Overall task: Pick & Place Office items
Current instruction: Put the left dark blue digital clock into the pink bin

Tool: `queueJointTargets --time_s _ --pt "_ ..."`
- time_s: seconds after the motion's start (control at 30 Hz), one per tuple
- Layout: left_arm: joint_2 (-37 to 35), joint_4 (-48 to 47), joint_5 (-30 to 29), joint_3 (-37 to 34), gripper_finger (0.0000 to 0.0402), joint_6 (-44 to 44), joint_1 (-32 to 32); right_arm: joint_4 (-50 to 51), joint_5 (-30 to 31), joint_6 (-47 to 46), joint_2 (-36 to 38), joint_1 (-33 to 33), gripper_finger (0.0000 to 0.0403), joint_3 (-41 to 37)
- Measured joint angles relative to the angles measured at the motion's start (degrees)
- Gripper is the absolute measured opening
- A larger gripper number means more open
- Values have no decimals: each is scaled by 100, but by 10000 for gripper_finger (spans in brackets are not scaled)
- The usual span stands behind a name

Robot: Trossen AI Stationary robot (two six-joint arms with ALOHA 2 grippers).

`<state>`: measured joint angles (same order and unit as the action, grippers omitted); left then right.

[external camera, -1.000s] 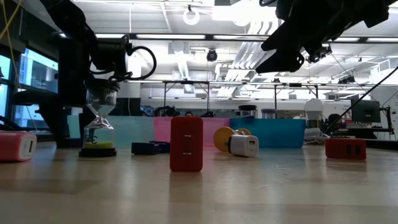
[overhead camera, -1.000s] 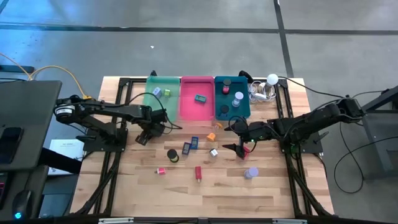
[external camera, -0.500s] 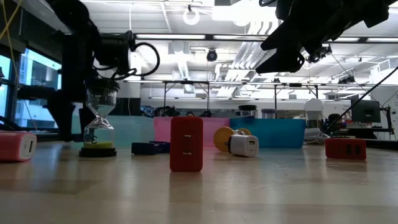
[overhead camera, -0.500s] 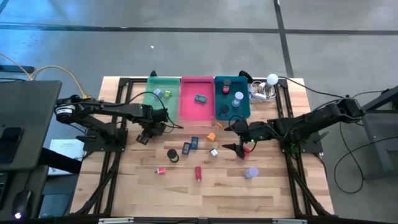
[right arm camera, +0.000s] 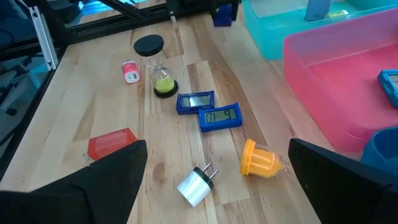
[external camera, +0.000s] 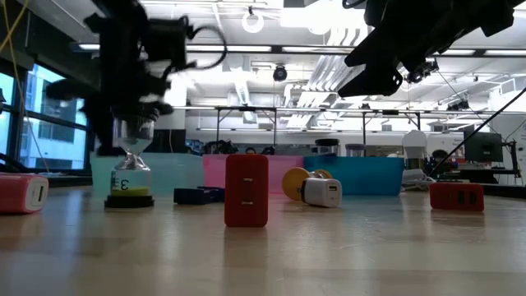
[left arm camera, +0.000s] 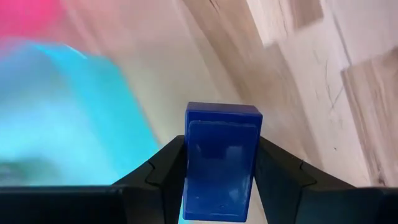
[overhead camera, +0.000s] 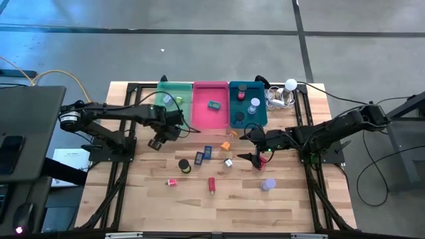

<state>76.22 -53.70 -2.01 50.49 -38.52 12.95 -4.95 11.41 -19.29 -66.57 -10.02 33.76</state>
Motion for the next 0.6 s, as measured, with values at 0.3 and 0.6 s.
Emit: queueJointTargets --time_s 0.3,0.6 --pt "31 -25 -183 1421 149 -930 90 0 25 2 0 0 381 0" --pt "637 1174 350 2349 149 -1748 651 -34 23 -2 0 0 381 0"
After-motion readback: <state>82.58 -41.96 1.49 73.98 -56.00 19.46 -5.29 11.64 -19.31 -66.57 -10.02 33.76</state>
